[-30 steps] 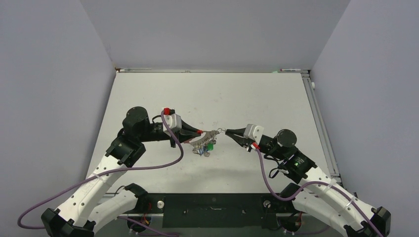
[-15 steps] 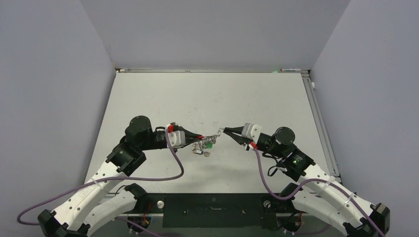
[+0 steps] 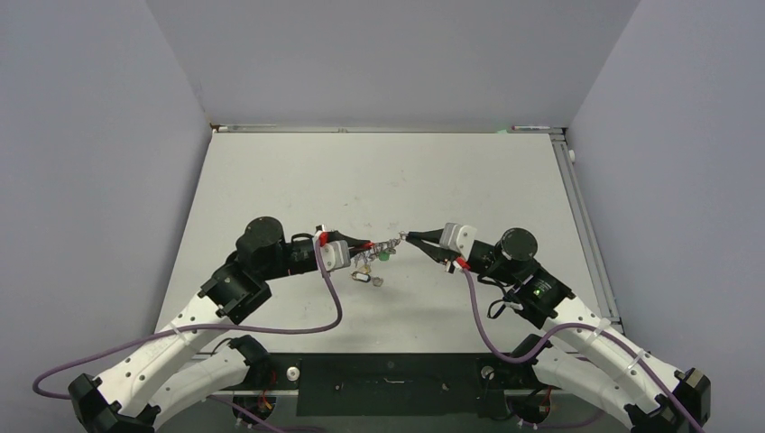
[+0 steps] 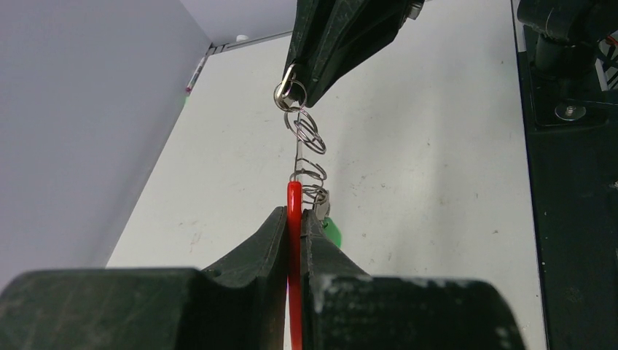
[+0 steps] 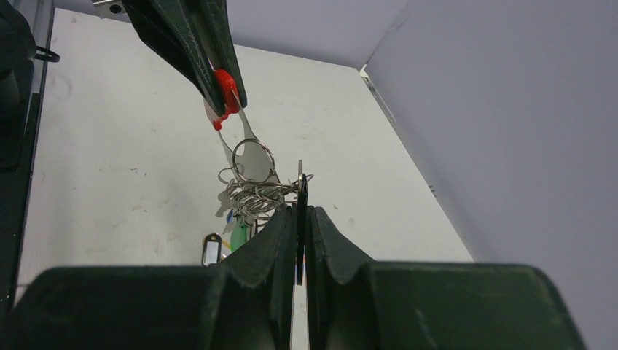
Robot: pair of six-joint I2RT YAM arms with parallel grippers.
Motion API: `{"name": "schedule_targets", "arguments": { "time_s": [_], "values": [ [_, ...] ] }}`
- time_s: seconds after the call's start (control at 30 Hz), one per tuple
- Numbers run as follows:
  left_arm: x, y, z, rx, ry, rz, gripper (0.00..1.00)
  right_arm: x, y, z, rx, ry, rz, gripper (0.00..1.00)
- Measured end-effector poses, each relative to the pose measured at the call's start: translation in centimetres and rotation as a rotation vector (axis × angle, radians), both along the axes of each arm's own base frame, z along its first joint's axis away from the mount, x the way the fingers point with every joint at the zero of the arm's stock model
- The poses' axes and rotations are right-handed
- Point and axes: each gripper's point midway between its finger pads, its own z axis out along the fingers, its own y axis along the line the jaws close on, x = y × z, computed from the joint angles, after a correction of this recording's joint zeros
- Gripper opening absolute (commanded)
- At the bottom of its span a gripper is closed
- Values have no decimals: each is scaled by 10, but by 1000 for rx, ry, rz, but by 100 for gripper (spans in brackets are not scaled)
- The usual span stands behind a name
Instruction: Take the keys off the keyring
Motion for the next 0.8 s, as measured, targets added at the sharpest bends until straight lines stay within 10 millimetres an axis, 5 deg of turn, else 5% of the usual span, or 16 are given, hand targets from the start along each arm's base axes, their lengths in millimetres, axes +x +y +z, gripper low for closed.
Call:
{"name": "schedule_targets", "arguments": {
  "time_s": [0.3,0.47,0.8],
  "values": [
    [1,0,-9,11,16,8,0,4,-3,-9,-26,31,-29,5],
    [15,-10,-18,13,48,24,0,21,-14,-16,-23,91,-121,5],
    [95,-67,-45,93,-14,45,0,98,-92,-71,20,398,-446,5]
  ]
}}
